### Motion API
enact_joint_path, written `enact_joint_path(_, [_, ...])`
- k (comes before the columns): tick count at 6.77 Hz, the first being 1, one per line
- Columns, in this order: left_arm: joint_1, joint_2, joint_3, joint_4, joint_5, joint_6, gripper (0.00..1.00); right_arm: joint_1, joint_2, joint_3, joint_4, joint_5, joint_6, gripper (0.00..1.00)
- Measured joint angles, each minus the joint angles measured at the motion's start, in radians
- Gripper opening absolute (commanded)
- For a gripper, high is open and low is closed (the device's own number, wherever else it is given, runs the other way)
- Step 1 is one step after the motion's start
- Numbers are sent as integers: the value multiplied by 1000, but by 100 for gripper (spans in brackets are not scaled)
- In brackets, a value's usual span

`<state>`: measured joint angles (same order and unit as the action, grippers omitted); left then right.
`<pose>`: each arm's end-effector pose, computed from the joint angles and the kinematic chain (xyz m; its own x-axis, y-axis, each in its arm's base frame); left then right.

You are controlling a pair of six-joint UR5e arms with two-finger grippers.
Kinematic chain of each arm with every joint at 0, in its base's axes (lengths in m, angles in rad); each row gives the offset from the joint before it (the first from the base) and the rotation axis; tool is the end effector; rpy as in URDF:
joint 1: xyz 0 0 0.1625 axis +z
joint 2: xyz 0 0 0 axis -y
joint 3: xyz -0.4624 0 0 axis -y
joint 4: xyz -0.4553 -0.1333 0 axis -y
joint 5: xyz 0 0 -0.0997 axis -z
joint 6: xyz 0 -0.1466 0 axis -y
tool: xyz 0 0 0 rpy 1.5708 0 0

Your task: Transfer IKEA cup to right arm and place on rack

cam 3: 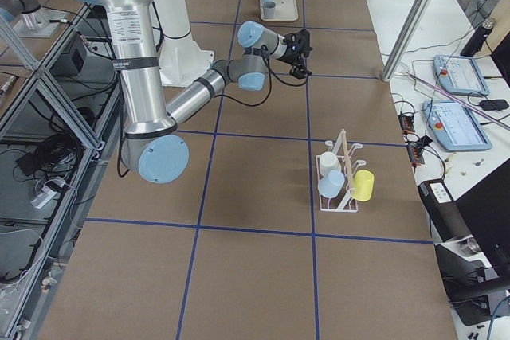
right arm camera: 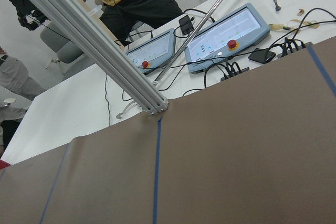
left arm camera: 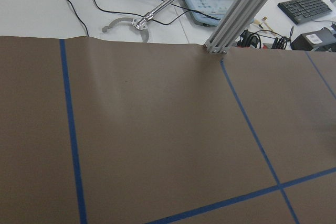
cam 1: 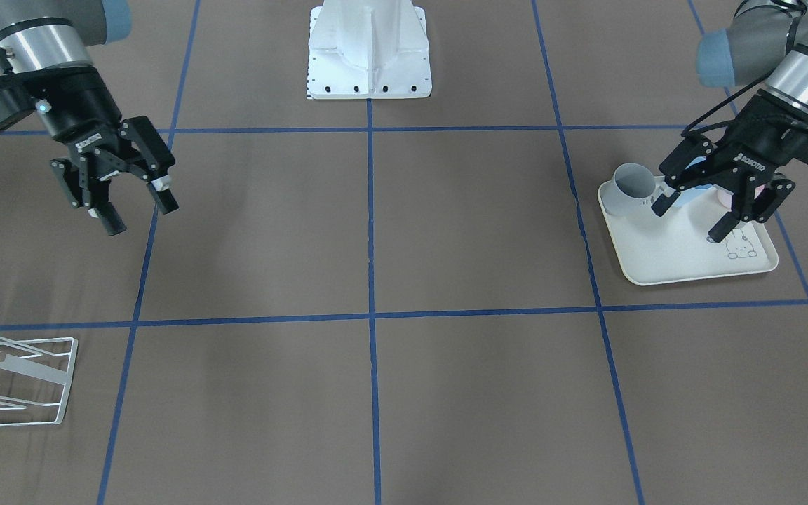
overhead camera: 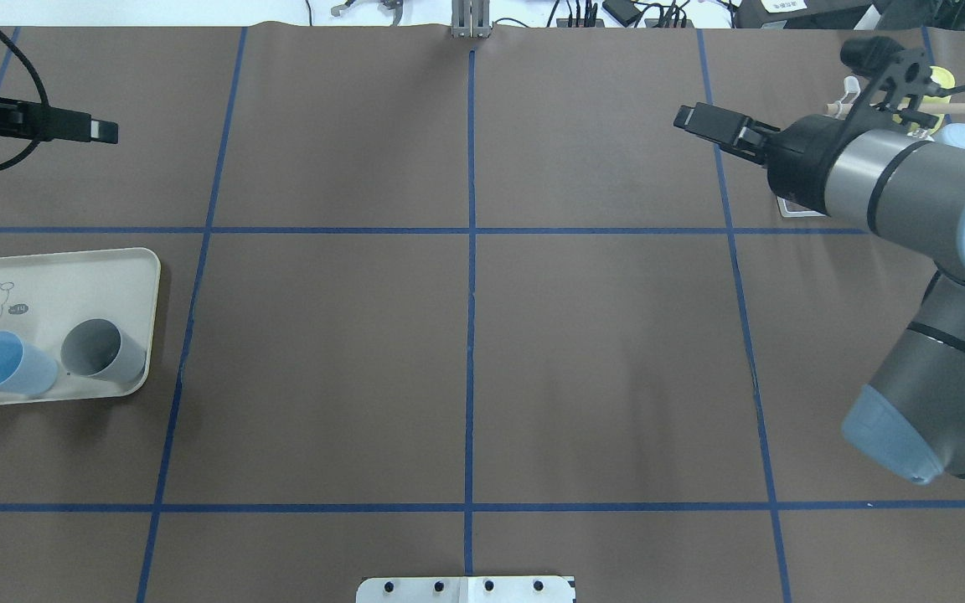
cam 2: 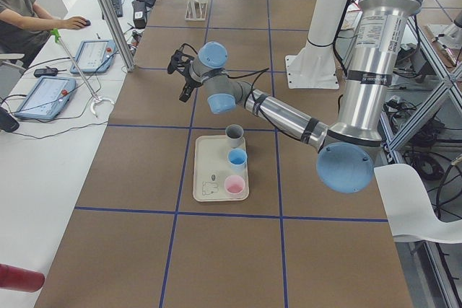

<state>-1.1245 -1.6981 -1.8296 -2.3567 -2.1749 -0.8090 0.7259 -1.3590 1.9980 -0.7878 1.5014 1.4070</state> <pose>0.2270 -0.5902 0.4047 0.4777 0.3177 -0.8191 0.2580 0.8405 0.4765 -0.3700 -0.5202 0.2661 0.2257 -0.0171 0.9740 -0.6859 0.7072 0.1714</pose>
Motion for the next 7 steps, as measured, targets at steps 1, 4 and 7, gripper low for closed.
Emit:
enact_joint_path(1, [-19,30,0,16,-19,66,99,-36,48,-5,-8,-11,29,100])
enact_joint_path(4, [-68,58,-6,177,-33,293,99,-95,150,-31,-10,-21,44,100])
enact_joint_path(7, [-113,100,0,359,-34,605,100,-168,244,-64,0,-88,122,100])
